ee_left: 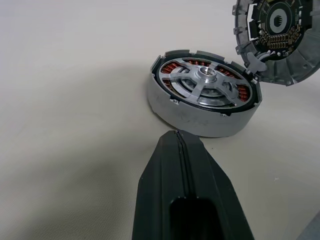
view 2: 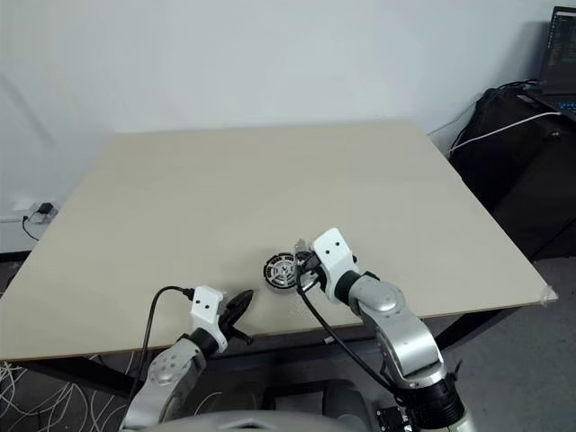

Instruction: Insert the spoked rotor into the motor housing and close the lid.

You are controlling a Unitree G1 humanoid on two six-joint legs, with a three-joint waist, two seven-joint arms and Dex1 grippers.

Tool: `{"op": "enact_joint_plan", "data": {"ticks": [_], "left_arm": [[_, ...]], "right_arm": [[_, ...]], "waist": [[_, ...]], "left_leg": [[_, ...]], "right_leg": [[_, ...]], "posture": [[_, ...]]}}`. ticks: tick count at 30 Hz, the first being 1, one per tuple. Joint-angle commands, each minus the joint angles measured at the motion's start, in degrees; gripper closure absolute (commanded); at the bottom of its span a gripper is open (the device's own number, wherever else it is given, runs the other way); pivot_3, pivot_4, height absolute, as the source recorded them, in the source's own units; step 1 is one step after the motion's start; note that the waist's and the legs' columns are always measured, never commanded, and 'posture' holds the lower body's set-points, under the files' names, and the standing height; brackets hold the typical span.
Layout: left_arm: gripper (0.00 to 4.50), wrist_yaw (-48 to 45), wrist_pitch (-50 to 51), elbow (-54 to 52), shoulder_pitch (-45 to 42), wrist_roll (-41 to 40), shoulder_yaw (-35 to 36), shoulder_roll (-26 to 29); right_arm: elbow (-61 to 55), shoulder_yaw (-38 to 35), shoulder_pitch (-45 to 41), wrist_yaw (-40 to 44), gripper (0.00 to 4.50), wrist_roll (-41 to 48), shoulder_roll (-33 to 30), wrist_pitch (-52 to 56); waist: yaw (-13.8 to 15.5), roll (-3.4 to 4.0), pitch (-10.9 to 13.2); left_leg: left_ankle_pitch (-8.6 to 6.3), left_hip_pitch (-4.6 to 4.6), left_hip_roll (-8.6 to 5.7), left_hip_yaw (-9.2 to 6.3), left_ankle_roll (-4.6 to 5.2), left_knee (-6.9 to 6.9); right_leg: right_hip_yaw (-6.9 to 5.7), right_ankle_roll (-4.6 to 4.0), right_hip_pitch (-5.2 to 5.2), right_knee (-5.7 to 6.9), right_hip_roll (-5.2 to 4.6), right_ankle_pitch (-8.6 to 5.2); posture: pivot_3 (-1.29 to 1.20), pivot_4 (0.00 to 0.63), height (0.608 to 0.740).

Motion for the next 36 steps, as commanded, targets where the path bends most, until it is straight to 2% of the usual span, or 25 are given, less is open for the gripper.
{"op": "enact_joint_plan", "data": {"ticks": [1, 14, 36], "left_arm": [[4.50, 0.46, -0.51, -2.33, -0.86, -0.10, 0.40, -0.13], [4.50, 1.13, -0.74, -2.66, -1.32, -0.20, 0.81, 0.15], [4.50, 1.43, -1.15, -2.24, -1.89, -0.10, 0.63, -0.47]], "right_arm": [[-0.06, -0.06, -1.47, -0.25, 4.46, 0.04, 0.60, -1.62], [5.39, 2.70, -2.89, -0.50, 4.46, -0.43, 4.02, -3.14], [28.64, 6.18, -9.20, 0.17, 4.46, -4.58, 10.71, -11.08]], "waist": [[0.02, 0.00, 0.00], [-0.03, 0.01, -0.01], [-0.13, 0.05, -0.08]], "left_leg": [[0.00, 0.00, 0.00, 0.00, 0.00, 0.00], [0.00, 0.00, 0.00, 0.00, 0.00, 0.00], [0.02, 0.04, -0.02, 0.00, 0.00, -0.01]], "right_leg": [[0.00, 0.00, 0.00, 0.00, 0.00, 0.00], [0.00, 0.00, -0.01, 0.01, 0.01, 0.01], [0.02, -0.01, 0.00, 0.05, 0.05, 0.04]], "posture": [[0.00, 0.000, 0.740], [0.00, 0.000, 0.740], [0.00, 0.000, 0.740]]}}
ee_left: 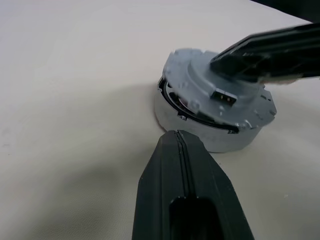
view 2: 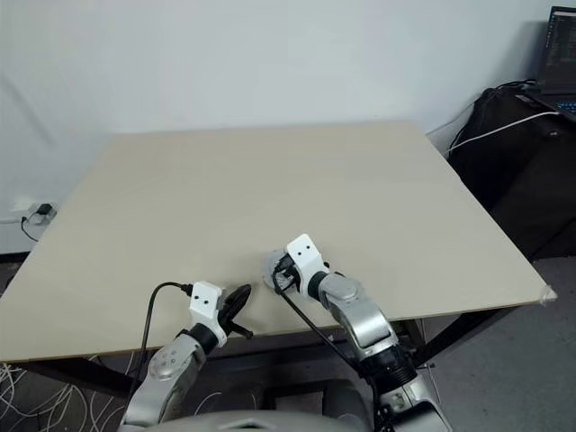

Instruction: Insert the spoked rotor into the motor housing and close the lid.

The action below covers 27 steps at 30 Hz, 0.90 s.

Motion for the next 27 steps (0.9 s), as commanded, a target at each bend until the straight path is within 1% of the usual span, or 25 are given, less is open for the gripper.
{"op": "enact_joint_plan", "data": {"ticks": [1, 7, 10, 12, 15, 18, 23, 27], "left_arm": [[4.50, 0.11, -1.02, -2.24, -0.65, -0.12, 0.23, -0.17], [4.50, -0.01, -1.16, -2.34, -0.60, -0.05, 0.03, -0.16], [4.50, -0.03, -1.20, -2.51, -0.36, -0.04, 0.01, -0.07], [4.50, -0.03, -1.21, -2.56, -0.15, -0.04, 0.01, -0.01], [4.50, -0.26, -1.20, -2.57, 0.05, -0.13, -0.07, 0.08], [4.50, -0.63, -1.30, -2.30, -0.08, -0.26, -0.26, 0.07], [4.50, -1.48, -1.61, -1.72, -0.50, -0.29, -0.66, 0.30], [4.50, -2.17, -1.36, -1.95, -0.18, -0.38, -0.65, 0.56]], "right_arm": [[3.16, 0.56, -1.87, 0.23, 4.46, -0.88, 1.39, -2.08], [8.98, 0.13, -3.11, -0.20, 4.46, -1.98, 2.56, -3.40], [6.19, -0.76, -2.53, 0.16, 4.46, -1.43, 2.35, -4.58], [1.50, -1.46, -1.68, 1.95, 4.46, -0.01, 1.48, -5.63], [-5.52, -2.32, -0.17, 4.30, 3.86, 2.03, -0.39, -5.02], [-8.39, -2.42, 0.48, 5.26, 2.91, 2.33, -2.20, -4.10], [-7.00, -1.19, -0.07, 8.29, 1.27, 1.74, -5.37, -4.24], [-3.78, -0.73, -1.74, 10.48, 0.03, 1.72, -6.32, -5.25]], "waist": [[0.00, 0.01, -0.01], [-0.06, 0.10, -0.30], [-0.01, 0.18, -0.44], [0.05, 0.19, -0.44], [0.03, 0.20, -0.42], [-0.03, 0.19, -0.43], [0.05, 0.18, -0.43], [0.01, 0.17, -0.42]], "left_leg": [[0.00, 0.00, 0.00, 0.00, 0.00, 0.00], [0.01, 0.04, -0.01, 0.00, 0.00, 0.00], [0.00, 0.06, -0.01, 0.00, -0.01, 0.00], [0.00, 0.06, -0.01, 0.00, -0.01, 0.01], [0.00, 0.01, -0.02, 0.00, -0.01, 0.00], [0.00, 0.01, 0.00, 0.00, -0.01, -0.01], [0.01, 0.02, 0.00, 0.00, -0.01, 0.01], [0.02, 0.02, -0.01, 0.00, 0.01, 0.01]], "right_leg": [[0.00, 0.00, 0.00, 0.00, 0.00, 0.00], [0.01, -0.01, 0.03, 0.01, 0.01, 0.01], [0.01, -0.01, 0.06, 0.01, 0.01, 0.01], [0.01, -0.01, 0.06, 0.01, 0.01, 0.01], [0.02, -0.01, 0.01, 0.00, 0.00, 0.01], [0.01, -0.01, -0.01, 0.01, 0.02, 0.00], [0.01, -0.01, 0.02, 0.01, 0.01, 0.00], [0.01, -0.02, 0.02, 0.00, 0.01, 0.00]], "posture": [[0.00, 0.000, 0.740], [0.00, 0.000, 0.740], [0.00, 0.000, 0.740], [0.00, 0.000, 0.740], [0.00, 0.000, 0.740], [0.00, 0.000, 0.740], [0.00, 0.000, 0.740], [0.00, 0.000, 0.740]]}}
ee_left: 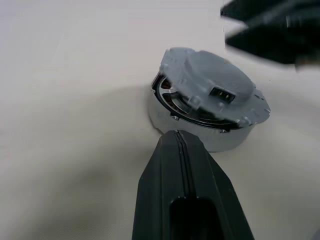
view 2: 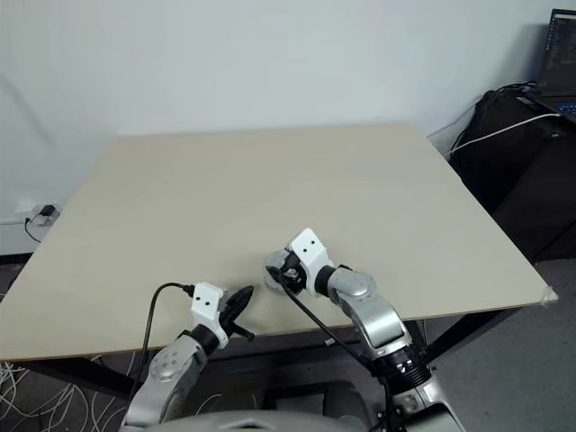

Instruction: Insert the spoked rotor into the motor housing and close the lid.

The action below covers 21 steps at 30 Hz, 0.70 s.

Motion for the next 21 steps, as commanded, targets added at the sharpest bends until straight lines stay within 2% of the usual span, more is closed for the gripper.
{"op": "enact_joint_plan", "data": {"ticks": [1, 13, 21], "left_arm": [[4.50, -0.83, -0.95, -2.09, -0.29, -0.43, -0.18, 0.26], [4.50, -1.13, -0.72, -2.95, 0.69, -0.31, -0.07, 0.62], [4.50, -0.77, -0.87, -3.49, 0.95, 0.16, 0.08, 0.85]], "right_arm": [[1.86, -0.17, -2.63, 2.01, 0.03, 0.19, -0.04, -1.69], [14.80, -0.49, -8.30, 3.94, 0.03, -2.45, 0.73, -6.73], [15.74, -0.86, -6.41, 3.68, 0.03, -3.30, 0.42, -7.43]], "waist": [[-0.03, 0.00, 0.00], [0.02, -0.01, 0.01], [0.01, 0.00, 0.00]], "left_leg": [[0.03, 0.00, 0.00, 0.00, 0.04, 0.00], [0.07, 0.00, -0.01, 0.00, 0.12, -0.01], [0.06, 0.00, -0.01, -0.01, 0.11, -0.01]], "right_leg": [[0.00, 0.00, 0.00, 0.00, 0.00, 0.00], [0.01, -0.01, 0.00, 0.00, 0.00, 0.01], [0.01, -0.01, 0.00, 0.00, 0.00, 0.01]], "posture": [[0.00, 0.000, 0.740], [0.00, 0.000, 0.740], [0.00, 0.000, 0.740]]}}
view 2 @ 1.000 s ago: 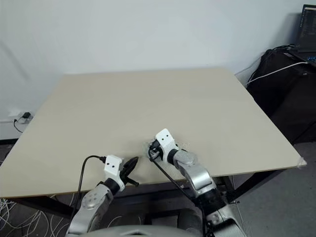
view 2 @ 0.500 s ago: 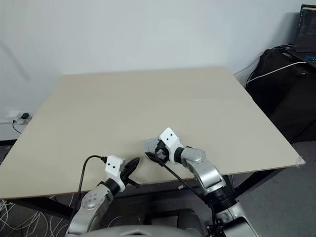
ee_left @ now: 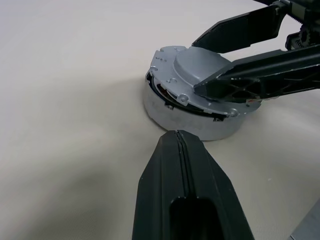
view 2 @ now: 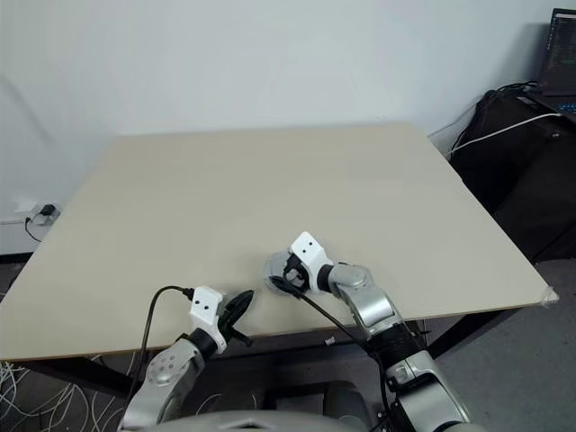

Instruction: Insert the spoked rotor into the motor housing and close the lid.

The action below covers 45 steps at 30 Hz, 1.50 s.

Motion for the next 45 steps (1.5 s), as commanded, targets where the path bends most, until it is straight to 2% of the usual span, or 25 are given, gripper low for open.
{"op": "enact_joint_plan", "data": {"ticks": [1, 2, 5, 7, 8, 19, 45], "left_arm": [[4.50, 0.13, -0.83, -2.65, -0.33, 0.15, 0.07, 0.31], [4.50, 0.09, -0.77, -2.64, -0.39, 0.20, 0.05, 0.37], [4.50, -0.10, -0.49, -2.53, -0.72, 0.35, -0.04, 0.53], [4.50, -0.23, -0.37, -2.54, -0.77, 0.41, -0.09, 0.64], [4.50, -0.27, -0.31, -2.54, -0.78, 0.41, -0.10, 0.67], [4.50, -0.16, -0.35, -2.79, -0.54, 0.32, 0.13, 0.78], [4.50, 0.10, -0.23, -2.72, -0.60, 0.00, 0.07, 0.13]], "right_arm": [[-1.11, -1.21, 0.73, -0.77, 0.03, -0.19, 0.14, -0.78], [-1.21, -1.33, 1.07, -1.02, 0.03, -0.20, 0.20, -0.81], [-1.60, -1.55, 1.84, -1.69, 0.61, -0.24, 0.45, -0.80], [-1.93, -1.67, 2.24, -2.03, 1.22, -0.26, 0.71, -0.69], [-2.00, -1.70, 2.35, -2.16, 1.29, -0.27, 0.84, -0.69], [-3.33, -4.08, 3.29, -3.73, 1.29, 1.21, 2.53, -2.59], [-4.15, 0.12, 3.36, -6.73, 1.29, -4.29, 3.06, 2.27]], "waist": [[0.00, 0.00, 0.00], [0.01, 0.00, 0.00], [0.00, 0.01, -0.01], [0.01, 0.02, -0.01], [0.01, 0.02, -0.01], [0.00, 0.02, -0.01], [-0.04, 0.06, -0.05]], "left_leg": [[0.00, 0.00, 0.00, 0.00, 0.00, 0.00], [0.00, 0.00, 0.00, 0.00, 0.00, 0.00], [-0.02, 0.00, 0.00, 0.00, -0.04, 0.00], [-0.03, 0.01, 0.00, 0.00, -0.06, 0.00], [-0.04, 0.01, 0.00, 0.00, -0.07, 0.01], [-0.04, 0.02, 0.00, 0.00, -0.07, 0.02], [-0.06, 0.03, 0.01, 0.00, -0.11, 0.01]], "right_leg": [[0.00, 0.00, 0.00, 0.00, 0.00, 0.00], [0.00, 0.00, 0.00, 0.00, 0.00, 0.00], [0.01, 0.00, 0.00, 0.00, 0.00, 0.00], [0.01, 0.01, 0.02, 0.01, 0.00, 0.00], [0.01, 0.01, 0.03, 0.01, 0.00, 0.00], [0.01, 0.02, 0.03, 0.01, 0.00, 0.01], [0.01, 0.01, 0.03, 0.01, 0.01, 0.00]], "posture": [[0.00, 0.000, 0.740], [0.00, 0.000, 0.740], [0.00, 0.000, 0.740], [0.00, 0.000, 0.740], [0.00, 0.000, 0.740], [0.00, 0.000, 0.740], [0.00, 0.000, 0.740]]}}
